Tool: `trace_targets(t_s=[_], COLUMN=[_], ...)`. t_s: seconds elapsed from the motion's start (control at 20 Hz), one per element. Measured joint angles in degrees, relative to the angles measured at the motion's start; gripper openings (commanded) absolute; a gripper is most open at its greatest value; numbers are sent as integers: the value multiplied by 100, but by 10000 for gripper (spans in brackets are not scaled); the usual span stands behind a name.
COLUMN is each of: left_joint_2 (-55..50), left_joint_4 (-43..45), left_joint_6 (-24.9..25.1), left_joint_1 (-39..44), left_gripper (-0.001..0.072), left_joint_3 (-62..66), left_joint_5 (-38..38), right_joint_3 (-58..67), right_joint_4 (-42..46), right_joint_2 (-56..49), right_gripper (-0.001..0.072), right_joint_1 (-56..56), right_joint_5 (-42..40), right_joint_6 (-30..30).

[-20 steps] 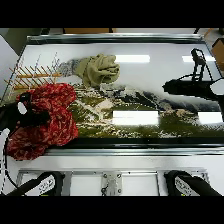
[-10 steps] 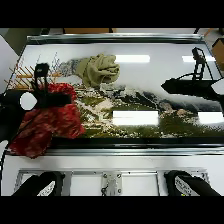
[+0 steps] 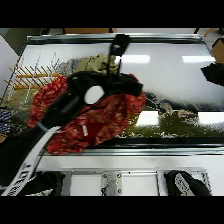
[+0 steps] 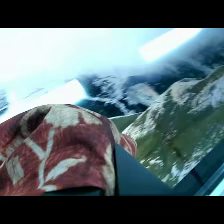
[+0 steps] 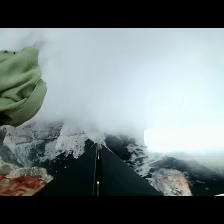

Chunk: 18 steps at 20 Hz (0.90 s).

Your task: Fold the clothes and pants, and hang the long-sleeved shirts on hangers.

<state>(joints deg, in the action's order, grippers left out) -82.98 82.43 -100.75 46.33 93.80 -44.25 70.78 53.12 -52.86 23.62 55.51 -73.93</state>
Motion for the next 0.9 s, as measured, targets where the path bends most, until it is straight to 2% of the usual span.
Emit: trace_targets(t_s=[0.05,0.1,0.2,0.35,0.5,0.6,0.75,0.9], left_joint_2=[-330,-608,-942,-1054,-931,-879,-837,-826], left_joint_4=[-4,-31,-22,-20,-227,-855,-1963,-2612], left_joint_6=[-2,-22,-63,-33,291,627,1244,1762], left_joint_1=[94,125,7,-597,-1462,-2052,-2594,-2693], left_gripper=[509,635,635,615,615,615,615,615], left_joint_3=[313,614,1104,1488,1056,352,-841,-1759], left_joint_5=[-9,-81,-431,-1353,-2354,-2852,-2966,-2723], right_joint_3=[9,15,22,22,22,-2,-63,-114], right_joint_4=[0,0,0,-2,-4,-7,-28,-28], right_joint_2=[83,146,227,284,304,308,313,313], right_gripper=[15,15,15,15,15,15,16,15], right_joint_1=[131,234,361,442,468,474,474,476], right_joint_5=[0,2,24,122,313,435,603,767], right_joint_6=[-2,-11,-24,-39,-46,-44,-44,-44])
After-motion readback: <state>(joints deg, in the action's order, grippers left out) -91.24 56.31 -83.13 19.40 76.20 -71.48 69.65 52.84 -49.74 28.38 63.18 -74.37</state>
